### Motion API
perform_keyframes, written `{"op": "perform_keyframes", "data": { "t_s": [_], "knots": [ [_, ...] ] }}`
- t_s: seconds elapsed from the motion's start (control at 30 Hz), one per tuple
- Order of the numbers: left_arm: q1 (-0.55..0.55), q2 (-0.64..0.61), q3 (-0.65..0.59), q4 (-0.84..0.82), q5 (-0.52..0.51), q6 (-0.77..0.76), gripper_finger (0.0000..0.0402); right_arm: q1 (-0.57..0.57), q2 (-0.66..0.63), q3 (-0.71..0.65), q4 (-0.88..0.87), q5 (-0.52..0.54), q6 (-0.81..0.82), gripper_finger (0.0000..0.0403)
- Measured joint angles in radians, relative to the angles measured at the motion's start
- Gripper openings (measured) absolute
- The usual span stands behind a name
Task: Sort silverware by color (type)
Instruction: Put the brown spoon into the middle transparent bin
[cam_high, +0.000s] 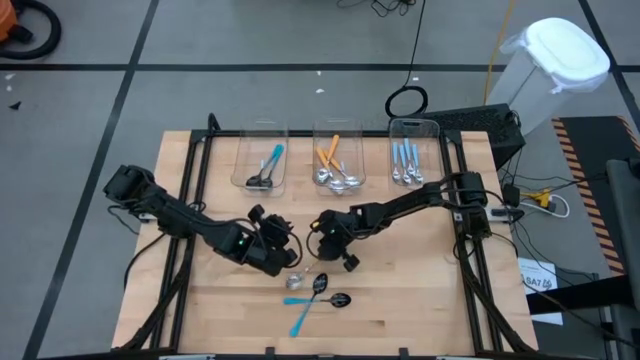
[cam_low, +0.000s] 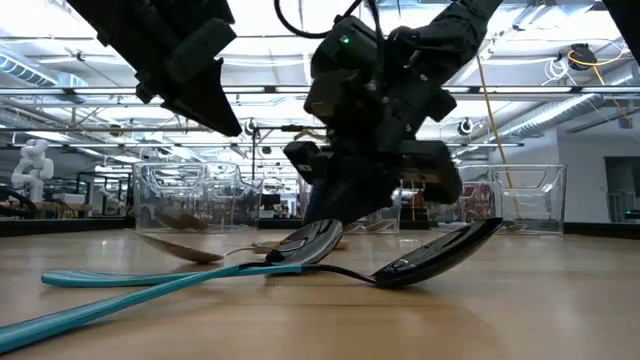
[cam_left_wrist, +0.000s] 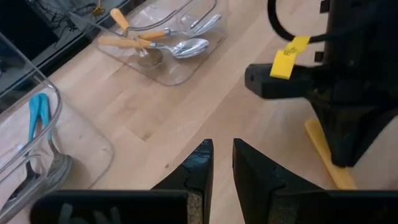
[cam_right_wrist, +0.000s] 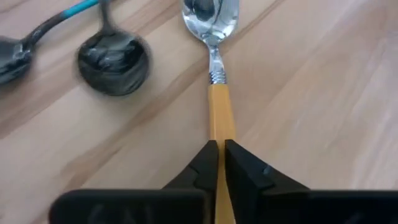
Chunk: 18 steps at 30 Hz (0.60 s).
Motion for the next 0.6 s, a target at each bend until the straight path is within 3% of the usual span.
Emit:
{"op": "perform_keyframes", "data": {
  "t_s": [0.17, 0.6],
  "knots": [
    [-0.02, 0.0, 0.0, -0.001, 0.0, -0.018, 0.0063, 0.001, -0.042, -0.002, -0.06, -0.002, -0.014, 0.0],
    [-0.046, 0.0, 0.0, -0.001, 0.0, -0.037, 0.0063, 0.003, -0.057, -0.002, -0.126, 0.013, 0.041, 0.0]
  ]
}}
